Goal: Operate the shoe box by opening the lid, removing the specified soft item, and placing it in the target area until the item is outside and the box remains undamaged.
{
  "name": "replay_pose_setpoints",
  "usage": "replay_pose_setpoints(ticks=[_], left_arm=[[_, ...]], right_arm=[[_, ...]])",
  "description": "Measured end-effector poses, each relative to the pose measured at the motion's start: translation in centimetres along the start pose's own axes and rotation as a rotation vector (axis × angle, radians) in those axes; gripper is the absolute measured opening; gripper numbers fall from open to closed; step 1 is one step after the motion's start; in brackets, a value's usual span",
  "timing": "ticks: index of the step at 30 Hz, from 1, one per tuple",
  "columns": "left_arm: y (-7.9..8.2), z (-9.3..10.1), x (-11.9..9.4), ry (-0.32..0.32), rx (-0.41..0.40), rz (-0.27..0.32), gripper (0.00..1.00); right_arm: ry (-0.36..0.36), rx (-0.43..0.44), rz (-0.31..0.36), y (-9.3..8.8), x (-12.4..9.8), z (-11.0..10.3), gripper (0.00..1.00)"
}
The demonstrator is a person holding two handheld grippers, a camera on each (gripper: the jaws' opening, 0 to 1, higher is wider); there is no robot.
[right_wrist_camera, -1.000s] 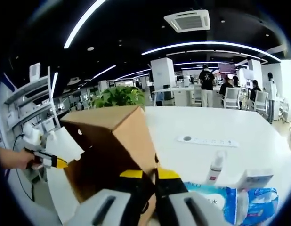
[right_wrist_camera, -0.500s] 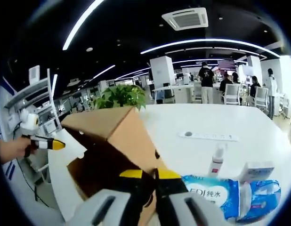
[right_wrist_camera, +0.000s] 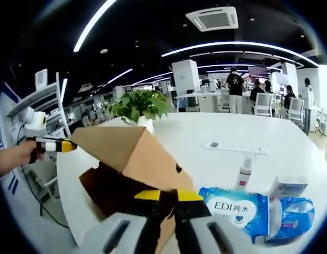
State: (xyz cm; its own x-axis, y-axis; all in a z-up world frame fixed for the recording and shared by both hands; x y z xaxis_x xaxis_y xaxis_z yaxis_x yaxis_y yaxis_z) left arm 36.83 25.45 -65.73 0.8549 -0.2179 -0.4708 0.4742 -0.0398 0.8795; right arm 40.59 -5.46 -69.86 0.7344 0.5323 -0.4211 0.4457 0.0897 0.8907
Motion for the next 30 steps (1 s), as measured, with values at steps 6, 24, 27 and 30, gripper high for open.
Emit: replay_pose_setpoints(ticks=[6,24,27,30], left_arm=[[-1.0,0.1,-0.5,-0.01,0.017,-0.018,0.2],[-3.6,0.6,-1.6,-0.053,0.034,-0.048,0.24],[-4.0,0.8,-1.5,-0.069,0.029,-0.052,0.25],[-4.4,1.1,-1.5,-0.087,0.064,-0.056,0.26]], right_arm=[[0.019,-0.014,-0.007,-0.7,-0.5,-0.5,0.06],[0.089,-0.065,-0.037,-2.5,-1.2,-1.7,0.15],[0.102,-0.079,-0.041,-2.8,-1.3,-2.0,0.17],[0.118,-0.102,-0.046,-3.4,-1.5,-2.4,0.18]])
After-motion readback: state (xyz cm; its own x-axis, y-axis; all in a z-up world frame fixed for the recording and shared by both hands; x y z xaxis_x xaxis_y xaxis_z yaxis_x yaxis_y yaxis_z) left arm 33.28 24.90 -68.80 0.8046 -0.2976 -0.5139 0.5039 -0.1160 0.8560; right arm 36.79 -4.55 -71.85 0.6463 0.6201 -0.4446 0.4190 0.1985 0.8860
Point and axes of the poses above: the point that each gripper's makers call its tool centre point, and the gripper's own axes: x roughly forward along the fingers, z roughly to its right, y roughly out of its top, the point moved 3 cm from there along -x, roughly backward along the fingers, and after that the axes turned 1 degree about -y, right-handed, at the moved point
